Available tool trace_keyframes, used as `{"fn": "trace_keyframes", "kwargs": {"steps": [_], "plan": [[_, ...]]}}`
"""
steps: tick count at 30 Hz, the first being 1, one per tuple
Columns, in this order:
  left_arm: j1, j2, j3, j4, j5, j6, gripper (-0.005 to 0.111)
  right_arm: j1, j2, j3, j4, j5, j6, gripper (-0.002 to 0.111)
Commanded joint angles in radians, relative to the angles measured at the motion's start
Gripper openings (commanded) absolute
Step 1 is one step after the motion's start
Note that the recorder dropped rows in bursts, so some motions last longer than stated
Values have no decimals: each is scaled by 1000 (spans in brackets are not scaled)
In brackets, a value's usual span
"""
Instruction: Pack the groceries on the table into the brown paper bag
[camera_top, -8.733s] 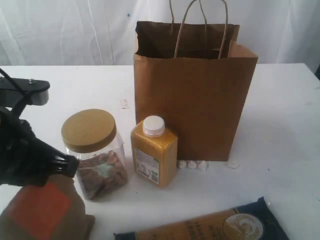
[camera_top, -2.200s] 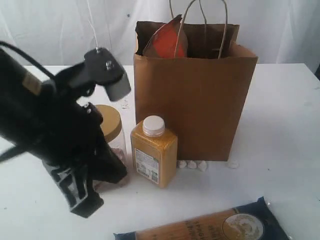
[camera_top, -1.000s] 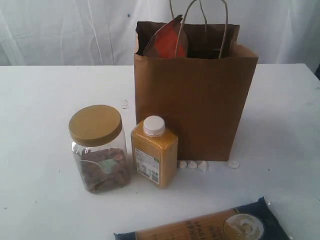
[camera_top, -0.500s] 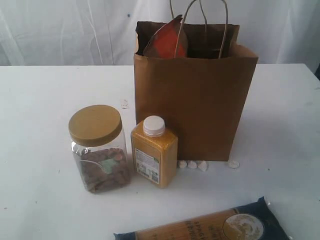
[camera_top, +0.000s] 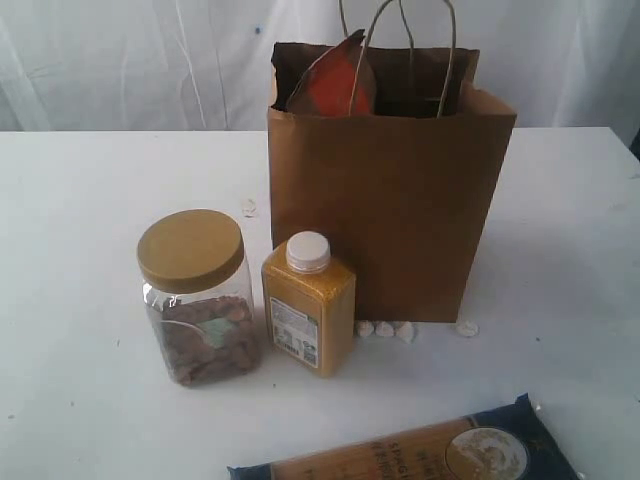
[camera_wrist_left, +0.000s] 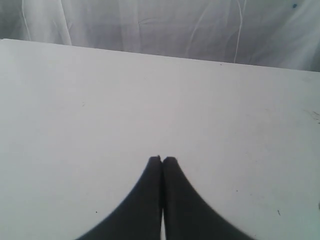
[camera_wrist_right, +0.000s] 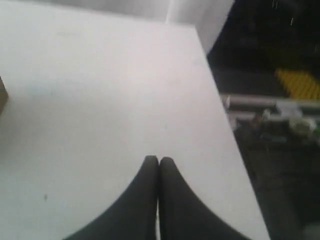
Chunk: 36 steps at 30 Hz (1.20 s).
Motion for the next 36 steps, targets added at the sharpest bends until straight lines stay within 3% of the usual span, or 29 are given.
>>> {"fn": "trace_keyframes", "kwargs": {"steps": [1,6,11,14,22,23,25,26,27,28,30,36], "plan": [[0,2,6,14,-15,-15,0,50,158,-171,100,310,-59,0],[0,2,6,14,-33,-16,0,239,277,-222,379,390,-365,0],[0,2,6,14,-1,-6,0,495,379,-222,364,411,-380,0],[0,2,6,12,20,-6,0,598,420,-222,369,358,-380,0],[0,2,6,12,-9,-6,0,688,430,-225,479,249,-412,1],[0,2,6,12,-9,-6,0,688,430,-225,486,256,-448,4],[0,2,6,12,-9,-6,0,688,430,-225,504,261,-535,21],[0,2,6,12,-9,-6,0,688,430,-225,527,256,-536,40],[0,2,6,12,-9,-6,0,688,430,-225,540,249,-536,48],[0,2,6,12,-9,-6,0,688,430,-225,569,218,-538,65],[0,2,6,12,-9,-6,0,688,430,-225,631,148,-616,72],[0,-1,6,17,-9,-6,0,753,473,-225,946,117,-1011,72]]}}
